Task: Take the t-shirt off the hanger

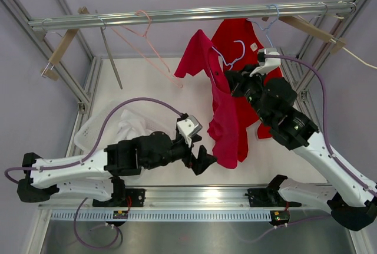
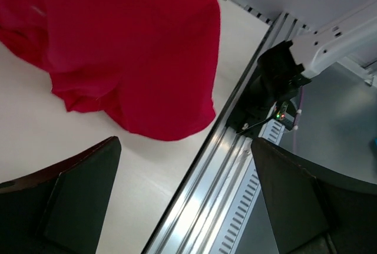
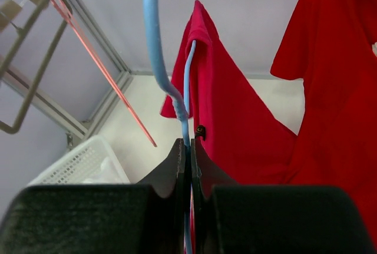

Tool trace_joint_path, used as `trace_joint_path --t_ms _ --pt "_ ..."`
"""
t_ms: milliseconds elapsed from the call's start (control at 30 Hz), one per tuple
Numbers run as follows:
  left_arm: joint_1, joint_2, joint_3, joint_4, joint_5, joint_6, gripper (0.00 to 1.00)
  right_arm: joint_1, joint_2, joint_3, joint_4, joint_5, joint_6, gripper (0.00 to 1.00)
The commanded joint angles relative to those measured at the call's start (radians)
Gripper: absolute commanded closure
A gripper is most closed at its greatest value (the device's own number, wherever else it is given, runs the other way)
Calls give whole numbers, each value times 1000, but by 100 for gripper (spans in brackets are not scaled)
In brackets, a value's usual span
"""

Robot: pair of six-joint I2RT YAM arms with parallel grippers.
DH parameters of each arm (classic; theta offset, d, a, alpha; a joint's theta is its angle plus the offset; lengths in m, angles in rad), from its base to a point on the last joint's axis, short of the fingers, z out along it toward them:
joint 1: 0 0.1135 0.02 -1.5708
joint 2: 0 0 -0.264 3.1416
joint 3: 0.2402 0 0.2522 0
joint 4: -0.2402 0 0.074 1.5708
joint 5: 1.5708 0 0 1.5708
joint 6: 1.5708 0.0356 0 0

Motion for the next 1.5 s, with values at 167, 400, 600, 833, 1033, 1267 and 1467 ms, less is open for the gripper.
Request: trace_joint_path --t_ms 167,400,600,833,1033,1267,1467 --pt "-99 247 182 224 -60 56 1 10 -120 -10 159 16 90 100" --pt "-125 397 295 271 -164 96 1 13 -194 -39 165 -65 122 100" --pt "-132 470 354 282 -167 105 8 11 -241 -51 142 -60 113 100" --pt "-134 476 324 297 -193 125 65 13 -244 -53 145 -96 98 100" --pt "-142 464 298 297 -207 157 100 13 -220 -62 174 -111 99 100" --pt "-168 444 240 299 -180 182 100 13 -168 -51 197 -116 83 100" --pt "-238 408 163 320 -61 200 100 13 -91 44 213 -47 -14 100"
